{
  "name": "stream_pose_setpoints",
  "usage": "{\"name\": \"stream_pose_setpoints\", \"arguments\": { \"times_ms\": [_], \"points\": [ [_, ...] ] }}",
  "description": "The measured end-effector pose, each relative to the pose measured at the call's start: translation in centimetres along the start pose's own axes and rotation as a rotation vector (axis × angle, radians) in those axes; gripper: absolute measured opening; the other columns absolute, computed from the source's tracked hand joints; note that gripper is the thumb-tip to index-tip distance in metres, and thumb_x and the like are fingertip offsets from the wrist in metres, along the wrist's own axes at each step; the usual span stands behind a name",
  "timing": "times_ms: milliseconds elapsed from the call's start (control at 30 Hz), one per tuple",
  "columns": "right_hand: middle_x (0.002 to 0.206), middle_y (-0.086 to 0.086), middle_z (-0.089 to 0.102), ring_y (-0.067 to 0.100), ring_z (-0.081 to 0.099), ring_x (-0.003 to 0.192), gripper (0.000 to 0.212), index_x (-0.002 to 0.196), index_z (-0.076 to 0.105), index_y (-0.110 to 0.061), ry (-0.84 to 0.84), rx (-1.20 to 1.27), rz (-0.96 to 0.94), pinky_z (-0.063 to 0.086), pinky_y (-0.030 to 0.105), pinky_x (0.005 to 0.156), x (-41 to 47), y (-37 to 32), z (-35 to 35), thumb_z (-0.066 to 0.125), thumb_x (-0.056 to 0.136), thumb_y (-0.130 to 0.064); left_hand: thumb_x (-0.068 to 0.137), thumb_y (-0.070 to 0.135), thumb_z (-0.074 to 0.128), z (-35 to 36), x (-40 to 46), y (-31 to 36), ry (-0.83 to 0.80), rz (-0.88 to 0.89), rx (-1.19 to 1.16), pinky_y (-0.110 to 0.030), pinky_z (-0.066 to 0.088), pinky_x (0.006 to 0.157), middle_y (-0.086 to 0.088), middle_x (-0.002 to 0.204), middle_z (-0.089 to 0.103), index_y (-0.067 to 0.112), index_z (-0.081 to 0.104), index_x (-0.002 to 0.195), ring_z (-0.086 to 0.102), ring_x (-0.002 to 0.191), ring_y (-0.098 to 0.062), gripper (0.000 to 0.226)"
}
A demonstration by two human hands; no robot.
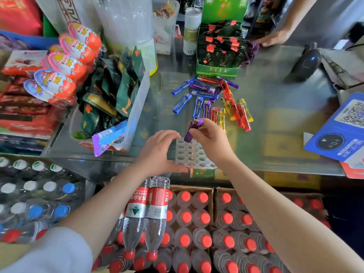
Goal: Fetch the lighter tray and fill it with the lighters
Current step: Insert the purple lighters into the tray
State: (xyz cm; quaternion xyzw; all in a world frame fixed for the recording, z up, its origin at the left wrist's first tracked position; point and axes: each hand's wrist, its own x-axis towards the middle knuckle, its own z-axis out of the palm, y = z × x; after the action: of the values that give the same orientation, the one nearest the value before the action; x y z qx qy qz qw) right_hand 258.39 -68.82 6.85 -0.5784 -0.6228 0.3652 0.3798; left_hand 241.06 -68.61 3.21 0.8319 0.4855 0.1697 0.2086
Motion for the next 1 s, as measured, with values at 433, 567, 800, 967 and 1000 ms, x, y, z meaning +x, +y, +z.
{"name": "stream_pose_setpoints", "arguments": {
  "times_ms": [433,567,800,967,1000],
  "points": [
    [0.08,0.005,0.052,0.021,0.048,0.071,0.011,0.093,0.06,0.0,-0.141,-0.28,-0.19,0.038,0.023,0.061,0.8,-0.4,1.4,0.056,0.087,-0.009,0.056,0.065,0.063,-0.6,-0.4,-0.9,-0.026,0.063,-0.196,-0.022,0.027,0.099,0.012,0.124,0.043,0.02,0.047,0.123,0.035,0.119,-0.005,0.082],
    [0.081,0.004,0.053,0.022,0.05,0.071,0.013,0.094,0.062,-0.001,-0.151,-0.34,-0.216,0.039,0.027,0.064,1.3,-0.7,1.4,0.058,0.086,-0.011,0.056,0.065,0.062,-0.5,-0.3,-1.2,-0.019,0.065,-0.188,-0.026,0.03,0.102,0.004,0.127,0.048,0.017,0.048,0.122,0.039,0.12,-0.011,0.083],
    [0.086,0.011,0.054,0.028,0.053,0.071,0.017,0.092,0.059,0.0,-0.173,-0.488,-0.223,0.046,0.039,0.062,0.6,-0.1,2.0,0.058,0.086,-0.015,0.056,0.064,0.062,-0.3,-0.5,-1.1,0.023,0.068,-0.153,-0.02,0.027,0.096,0.003,0.126,0.049,0.017,0.047,0.123,0.039,0.118,-0.009,0.083],
    [0.116,0.011,0.058,0.023,0.057,0.094,0.039,0.115,0.052,-0.006,-0.14,-0.553,-0.206,0.05,0.04,0.083,0.9,0.5,0.1,0.044,0.08,0.008,0.056,0.064,0.062,-0.2,-0.5,-1.2,0.023,0.061,-0.141,-0.02,0.025,0.097,0.003,0.128,0.047,0.017,0.048,0.123,0.037,0.12,-0.009,0.083],
    [0.118,0.011,0.057,0.025,0.056,0.1,0.045,0.118,0.05,-0.007,-0.08,-0.589,-0.178,0.047,0.041,0.088,1.1,0.7,-0.3,0.039,0.078,0.011,0.056,0.063,0.062,-0.2,-0.5,-1.2,0.034,0.067,-0.139,-0.021,0.026,0.098,0.001,0.128,0.048,0.015,0.049,0.122,0.037,0.12,-0.011,0.082]
  ]
}}
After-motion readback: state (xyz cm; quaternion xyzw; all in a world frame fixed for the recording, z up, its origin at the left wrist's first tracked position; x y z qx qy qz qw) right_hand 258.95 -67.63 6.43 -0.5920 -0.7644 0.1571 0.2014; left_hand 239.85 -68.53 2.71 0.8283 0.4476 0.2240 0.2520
